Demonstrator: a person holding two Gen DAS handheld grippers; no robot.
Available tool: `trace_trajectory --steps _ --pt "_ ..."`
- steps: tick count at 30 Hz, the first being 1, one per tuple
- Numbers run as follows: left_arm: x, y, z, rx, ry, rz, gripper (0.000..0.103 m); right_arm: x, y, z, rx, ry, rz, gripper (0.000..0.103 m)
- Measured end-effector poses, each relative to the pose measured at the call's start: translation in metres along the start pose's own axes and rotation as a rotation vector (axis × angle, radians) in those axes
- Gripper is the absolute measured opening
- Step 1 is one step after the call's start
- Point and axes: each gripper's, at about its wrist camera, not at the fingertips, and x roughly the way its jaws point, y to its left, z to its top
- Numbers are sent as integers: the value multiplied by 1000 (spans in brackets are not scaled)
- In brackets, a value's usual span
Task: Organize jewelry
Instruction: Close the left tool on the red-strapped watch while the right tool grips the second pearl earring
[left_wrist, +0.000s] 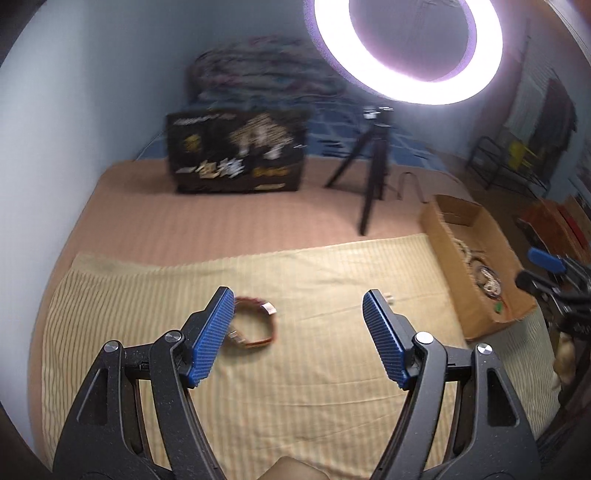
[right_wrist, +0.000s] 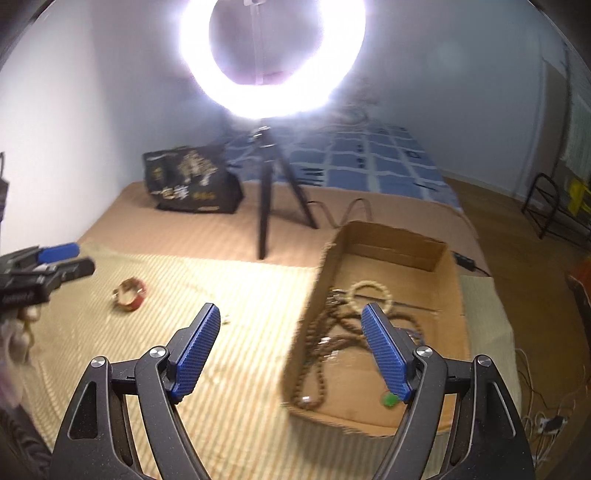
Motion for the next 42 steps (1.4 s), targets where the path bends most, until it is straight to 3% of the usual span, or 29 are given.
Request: trace_trajectory --steps 7,15,19,23,26,30,42 --pt "17 43 -17 -117 64 2 74 21 36 -10 -42 53 84 79" --pt "46 63 -26 -162 132 -7 74 52 57 -22 -45 110 107 79" --pt "57 65 -29 -160 153 -10 69 70 56 -27 -27 132 97 78" --pt "67 68 -31 -166 172 -15 63 86 56 -28 -28 158 90 63" --pt "73 68 -32 -169 183 -21 60 97 60 -28 -37 171 77 61" --pt "81 69 -34 -175 197 -24 57 110 65 -26 -36 188 78 45" --pt "97 72 -35 -173 220 -21 52 137 67 -25 -20 216 52 35"
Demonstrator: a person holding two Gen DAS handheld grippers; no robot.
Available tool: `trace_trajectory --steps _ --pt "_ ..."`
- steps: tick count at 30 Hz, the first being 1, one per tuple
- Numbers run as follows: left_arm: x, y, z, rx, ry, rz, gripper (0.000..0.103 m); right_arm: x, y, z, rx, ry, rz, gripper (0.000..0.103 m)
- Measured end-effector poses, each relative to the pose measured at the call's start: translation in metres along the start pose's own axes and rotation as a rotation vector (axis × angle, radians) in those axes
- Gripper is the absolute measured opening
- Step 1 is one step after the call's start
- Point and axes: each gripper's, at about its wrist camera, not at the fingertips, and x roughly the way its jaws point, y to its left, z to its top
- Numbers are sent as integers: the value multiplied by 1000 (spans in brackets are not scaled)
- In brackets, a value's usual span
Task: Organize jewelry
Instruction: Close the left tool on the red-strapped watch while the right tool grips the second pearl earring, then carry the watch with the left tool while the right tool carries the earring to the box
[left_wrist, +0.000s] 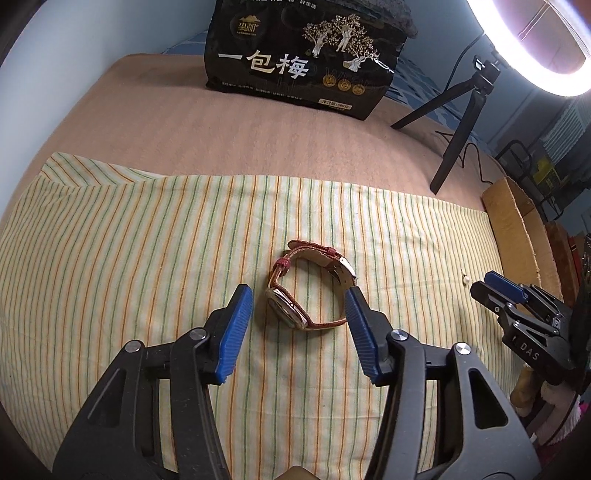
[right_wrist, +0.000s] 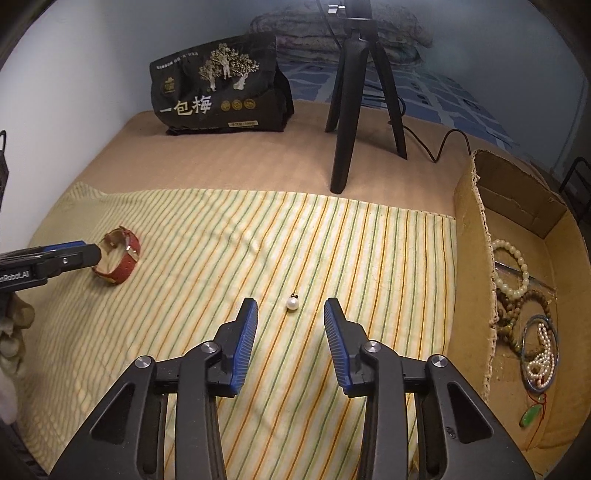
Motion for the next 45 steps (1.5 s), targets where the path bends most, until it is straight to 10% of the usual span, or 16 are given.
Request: trace_trajectory --steps 30,45 --pt "21 8 8 -11 19 22 16 28 1 7 -21 38 17 7" --pt "-8 2 12 -9 -45 15 15 2 -1 0 -9 -2 66 7"
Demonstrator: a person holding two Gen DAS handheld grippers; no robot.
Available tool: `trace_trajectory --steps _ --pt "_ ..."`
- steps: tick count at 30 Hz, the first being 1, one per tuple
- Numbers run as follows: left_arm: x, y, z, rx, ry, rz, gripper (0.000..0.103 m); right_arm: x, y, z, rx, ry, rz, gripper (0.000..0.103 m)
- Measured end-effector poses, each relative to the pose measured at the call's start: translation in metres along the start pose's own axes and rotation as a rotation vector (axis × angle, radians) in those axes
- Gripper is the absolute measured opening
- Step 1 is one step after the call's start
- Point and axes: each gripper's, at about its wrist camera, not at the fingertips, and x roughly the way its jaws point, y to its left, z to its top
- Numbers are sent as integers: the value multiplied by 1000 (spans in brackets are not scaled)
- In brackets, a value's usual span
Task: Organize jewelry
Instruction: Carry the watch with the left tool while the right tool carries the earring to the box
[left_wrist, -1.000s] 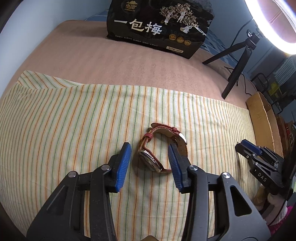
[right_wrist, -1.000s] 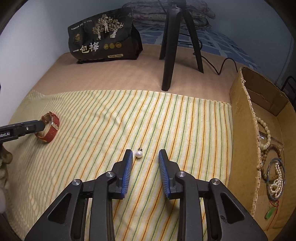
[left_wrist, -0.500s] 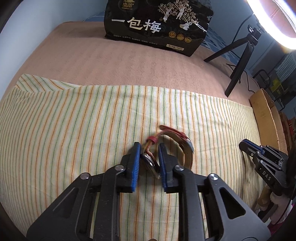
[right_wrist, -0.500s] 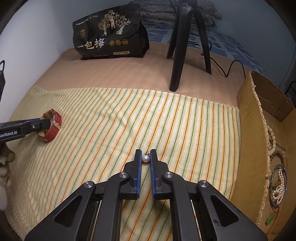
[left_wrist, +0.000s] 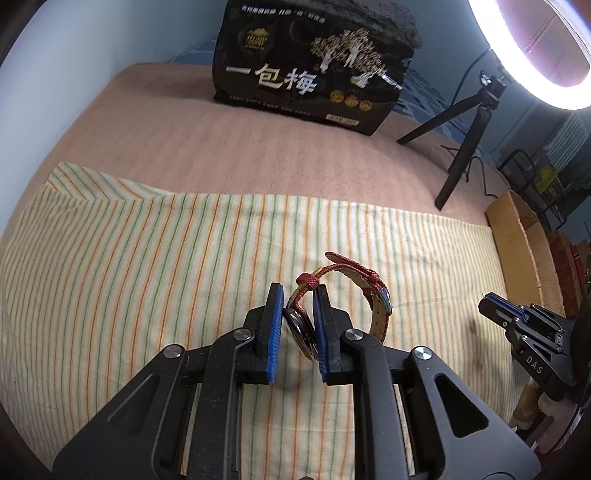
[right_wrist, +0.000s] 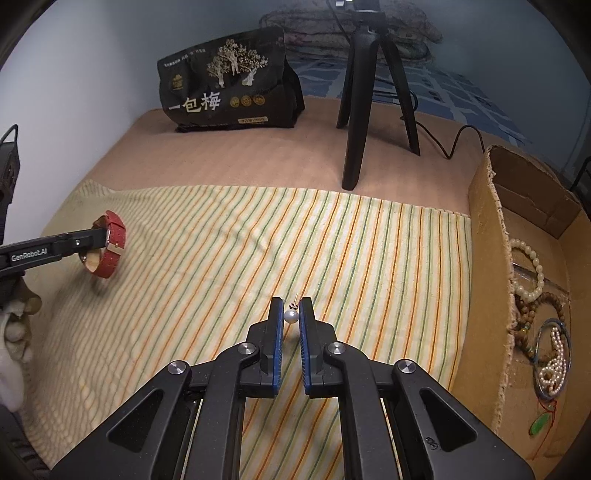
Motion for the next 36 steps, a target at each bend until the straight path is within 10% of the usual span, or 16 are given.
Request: trace_trajectory --steps 36 --pt "-60 -180 -7 285 -112 -164 15 -136 -112 2 65 -182 -85 7"
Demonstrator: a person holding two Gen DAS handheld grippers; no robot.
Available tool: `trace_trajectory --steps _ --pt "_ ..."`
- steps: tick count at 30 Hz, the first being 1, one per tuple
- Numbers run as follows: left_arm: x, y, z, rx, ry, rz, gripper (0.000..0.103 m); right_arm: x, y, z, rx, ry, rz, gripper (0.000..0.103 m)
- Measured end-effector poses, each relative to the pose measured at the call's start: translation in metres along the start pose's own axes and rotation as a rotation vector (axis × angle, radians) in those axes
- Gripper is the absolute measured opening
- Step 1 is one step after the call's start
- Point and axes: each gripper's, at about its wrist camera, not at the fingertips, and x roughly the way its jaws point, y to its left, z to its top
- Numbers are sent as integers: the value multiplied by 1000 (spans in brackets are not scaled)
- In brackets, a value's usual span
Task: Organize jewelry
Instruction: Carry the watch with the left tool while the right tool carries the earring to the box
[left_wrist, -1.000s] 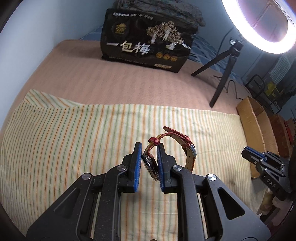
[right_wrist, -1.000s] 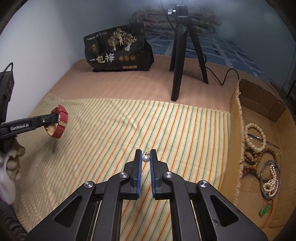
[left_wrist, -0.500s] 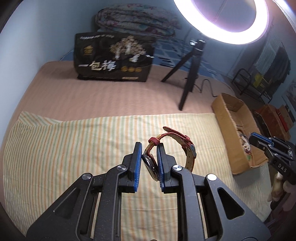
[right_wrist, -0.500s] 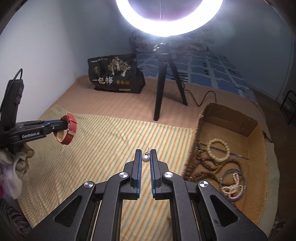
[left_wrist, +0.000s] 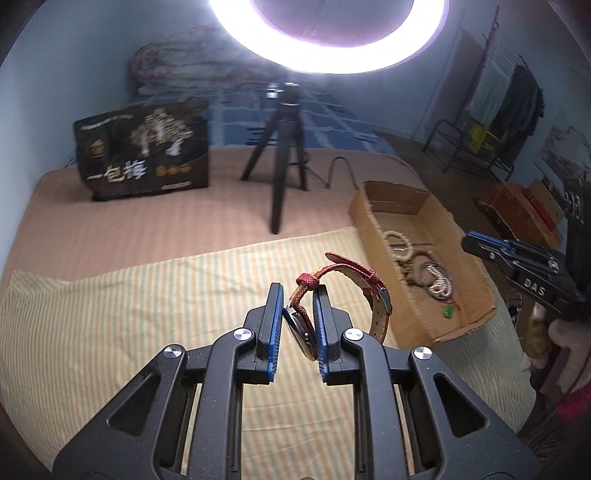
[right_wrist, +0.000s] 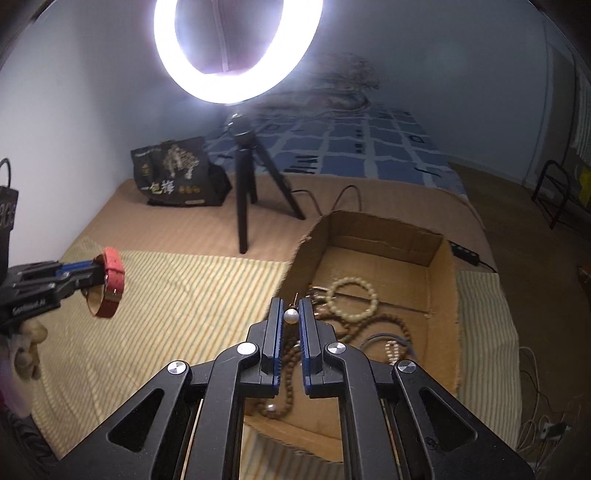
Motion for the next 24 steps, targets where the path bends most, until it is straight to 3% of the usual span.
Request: trace_trajectory --steps 24 --pt "53 -106 12 124 30 -103 15 18 -77 19 87 -9 -75 7"
